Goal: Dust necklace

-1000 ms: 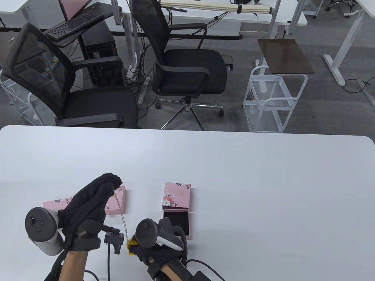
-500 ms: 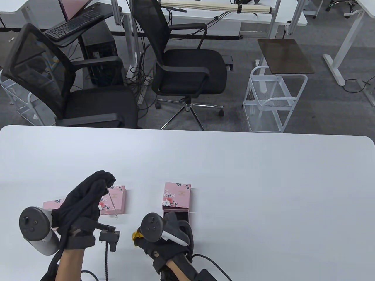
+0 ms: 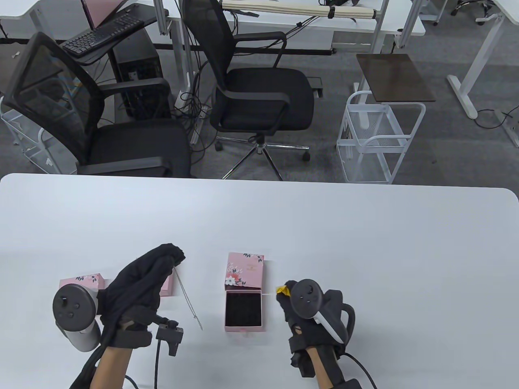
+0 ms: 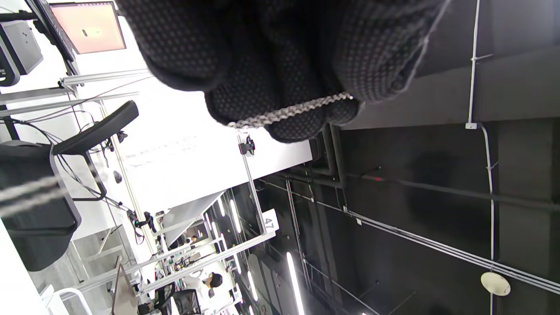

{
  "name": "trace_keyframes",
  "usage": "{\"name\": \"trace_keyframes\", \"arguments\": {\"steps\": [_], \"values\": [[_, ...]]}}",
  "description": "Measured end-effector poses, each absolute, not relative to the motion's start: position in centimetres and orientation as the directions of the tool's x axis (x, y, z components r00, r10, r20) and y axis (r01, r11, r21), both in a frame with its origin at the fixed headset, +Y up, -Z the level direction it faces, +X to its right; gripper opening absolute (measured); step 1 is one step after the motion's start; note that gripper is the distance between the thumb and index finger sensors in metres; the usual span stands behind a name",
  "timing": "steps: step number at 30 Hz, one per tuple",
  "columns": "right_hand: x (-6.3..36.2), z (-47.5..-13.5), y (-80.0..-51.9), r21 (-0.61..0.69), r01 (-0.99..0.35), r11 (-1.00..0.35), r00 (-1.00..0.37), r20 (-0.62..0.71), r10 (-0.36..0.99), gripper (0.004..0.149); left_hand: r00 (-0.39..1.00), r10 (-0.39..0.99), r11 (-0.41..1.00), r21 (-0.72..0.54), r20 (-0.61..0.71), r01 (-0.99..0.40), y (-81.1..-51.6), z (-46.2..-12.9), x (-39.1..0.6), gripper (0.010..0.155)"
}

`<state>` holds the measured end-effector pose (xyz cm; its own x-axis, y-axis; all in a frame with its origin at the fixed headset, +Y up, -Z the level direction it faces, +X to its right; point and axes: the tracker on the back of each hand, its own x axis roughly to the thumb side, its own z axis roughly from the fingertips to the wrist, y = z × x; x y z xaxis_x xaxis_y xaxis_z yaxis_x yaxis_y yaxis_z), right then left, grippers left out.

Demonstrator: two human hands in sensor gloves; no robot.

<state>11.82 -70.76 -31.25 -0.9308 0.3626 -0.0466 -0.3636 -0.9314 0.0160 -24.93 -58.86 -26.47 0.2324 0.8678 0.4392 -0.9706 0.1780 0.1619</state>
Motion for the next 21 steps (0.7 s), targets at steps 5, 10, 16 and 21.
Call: {"name": "trace_keyframes", "arguments": {"steps": [5,10,16,21], "values": [[13.5,-32.0,-73.2,0.115,-0.262,-0.958,-0.962,-0.116,0.249,0.048,0.244,0.865,0.204,0.137,0.439,-0.969,-59.1,-26.5,-24.0,0.038],[13.1,-32.4,-74.5,0.234,-0.149,-0.961,-0.985,-0.121,0.123,0.053,0.253,0.862,0.215,0.135,0.439,-0.967,-59.1,-26.5,-23.7,0.037],[12.9,-32.2,-75.1,0.329,-0.127,-0.936,-0.988,-0.127,0.09,0.071,0.253,0.864,0.216,0.132,0.436,-0.967,-59.2,-26.5,-23.6,0.037],[13.3,-31.7,-73.8,0.322,-0.17,-0.931,-0.983,-0.125,0.136,0.081,0.254,0.864,0.217,0.133,0.435,-0.967,-59.2,-26.6,-23.7,0.037]]}}
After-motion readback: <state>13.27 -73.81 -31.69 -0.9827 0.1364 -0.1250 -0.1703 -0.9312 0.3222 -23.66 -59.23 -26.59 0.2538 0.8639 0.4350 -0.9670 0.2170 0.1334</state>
